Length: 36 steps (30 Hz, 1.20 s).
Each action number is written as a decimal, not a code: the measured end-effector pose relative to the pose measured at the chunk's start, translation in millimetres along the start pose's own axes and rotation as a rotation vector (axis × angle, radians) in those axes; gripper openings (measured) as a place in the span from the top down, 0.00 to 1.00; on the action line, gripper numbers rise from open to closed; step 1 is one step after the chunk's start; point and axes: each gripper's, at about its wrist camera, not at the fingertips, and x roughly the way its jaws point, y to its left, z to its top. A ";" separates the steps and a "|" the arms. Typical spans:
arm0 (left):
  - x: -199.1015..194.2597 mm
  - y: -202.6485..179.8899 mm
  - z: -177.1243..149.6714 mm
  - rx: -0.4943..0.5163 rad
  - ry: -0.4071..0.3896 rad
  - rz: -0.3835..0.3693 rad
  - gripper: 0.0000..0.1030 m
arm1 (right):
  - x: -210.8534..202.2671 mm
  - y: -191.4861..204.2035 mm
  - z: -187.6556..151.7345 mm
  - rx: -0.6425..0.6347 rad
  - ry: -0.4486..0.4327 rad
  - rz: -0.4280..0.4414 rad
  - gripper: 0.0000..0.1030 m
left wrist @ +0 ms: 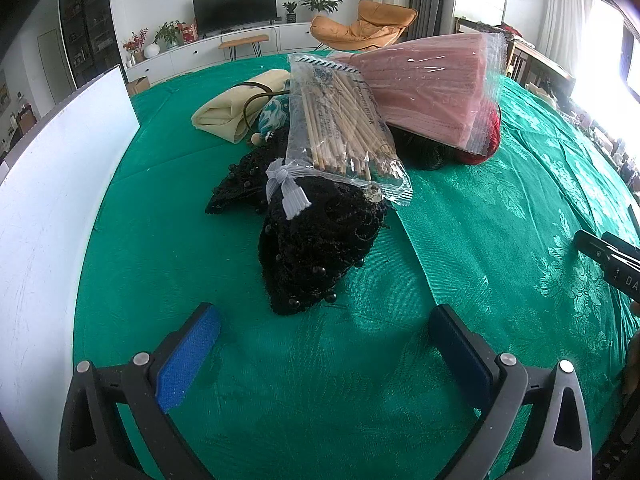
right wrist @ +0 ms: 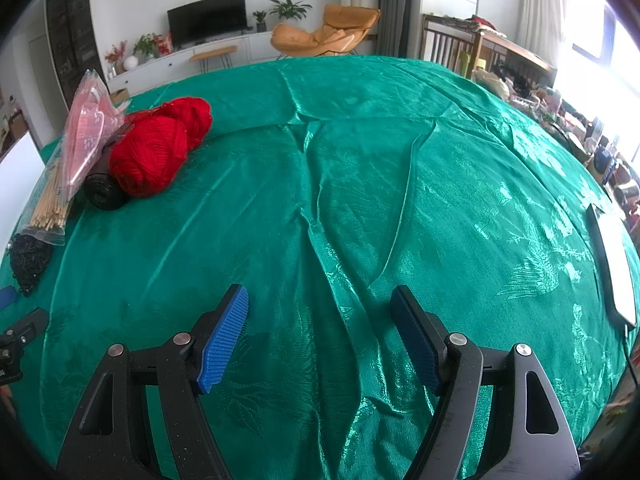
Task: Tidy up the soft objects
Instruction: 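Return both tools to the table and approach the black lace fabric with left tool, then grasp the black lace fabric with white ribbon using the left tool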
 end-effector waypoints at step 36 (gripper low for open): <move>-22.8 17.3 45.7 -0.094 -0.036 -0.092 0.00 | 0.3 -0.8 0.3 -0.001 0.000 0.001 0.25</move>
